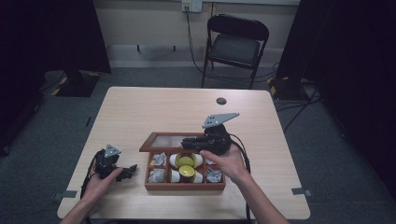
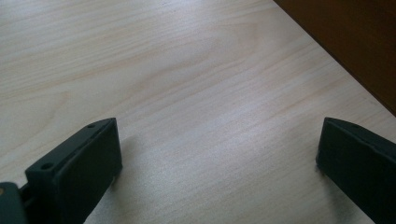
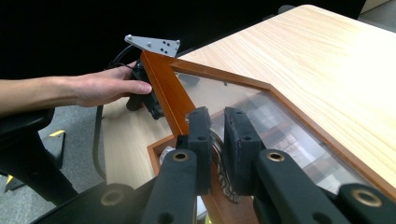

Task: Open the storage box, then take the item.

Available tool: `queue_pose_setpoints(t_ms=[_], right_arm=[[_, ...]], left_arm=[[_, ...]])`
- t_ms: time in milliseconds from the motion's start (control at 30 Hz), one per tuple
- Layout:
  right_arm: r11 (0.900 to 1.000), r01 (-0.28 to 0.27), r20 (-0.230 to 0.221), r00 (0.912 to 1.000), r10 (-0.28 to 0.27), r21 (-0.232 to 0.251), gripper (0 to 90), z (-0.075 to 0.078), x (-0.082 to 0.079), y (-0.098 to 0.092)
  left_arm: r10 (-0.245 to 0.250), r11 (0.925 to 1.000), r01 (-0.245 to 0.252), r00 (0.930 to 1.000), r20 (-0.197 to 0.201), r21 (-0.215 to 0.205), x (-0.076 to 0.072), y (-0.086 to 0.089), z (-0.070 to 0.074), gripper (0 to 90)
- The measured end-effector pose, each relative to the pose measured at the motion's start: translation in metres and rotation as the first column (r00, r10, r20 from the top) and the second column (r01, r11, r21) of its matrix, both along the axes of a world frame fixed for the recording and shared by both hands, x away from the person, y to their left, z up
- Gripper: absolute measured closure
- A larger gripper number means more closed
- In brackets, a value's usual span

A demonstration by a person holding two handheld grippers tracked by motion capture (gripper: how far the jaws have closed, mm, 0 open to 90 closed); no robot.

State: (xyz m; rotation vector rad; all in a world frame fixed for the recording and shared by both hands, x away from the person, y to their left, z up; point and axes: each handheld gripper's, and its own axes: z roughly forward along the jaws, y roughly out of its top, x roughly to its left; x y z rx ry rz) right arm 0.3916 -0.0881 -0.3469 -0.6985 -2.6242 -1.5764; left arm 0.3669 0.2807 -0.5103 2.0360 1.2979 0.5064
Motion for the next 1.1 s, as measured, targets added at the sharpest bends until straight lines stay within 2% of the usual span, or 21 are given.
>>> queue_pose_setpoints(t_ms=[333,633,1100], right_arm=[[1.0,-0.006,0.008,0.9999,0.006,-0.005,81.9,0.007,0.007,0.0],[1.0,0.02,-0.008,0.9998,-0.02,0.008,81.9,0.013,0.014,0.0],[1.0,0.026,-0.017,0.9995,-0.026,0.011,81.9,0.017,0.018,0.0]], left_arm=[[0.001,1.0,-0.001,1.0,0.001,0.002,0.0,0.0,0.0,0.0],[0.001,1.0,-0.001,1.0,0.0,0.0,0.0,0.0,0.0,0.0],[0.001,1.0,-0.001,1.0,0.001,0.001,0.0,0.0,0.0,0.0]])
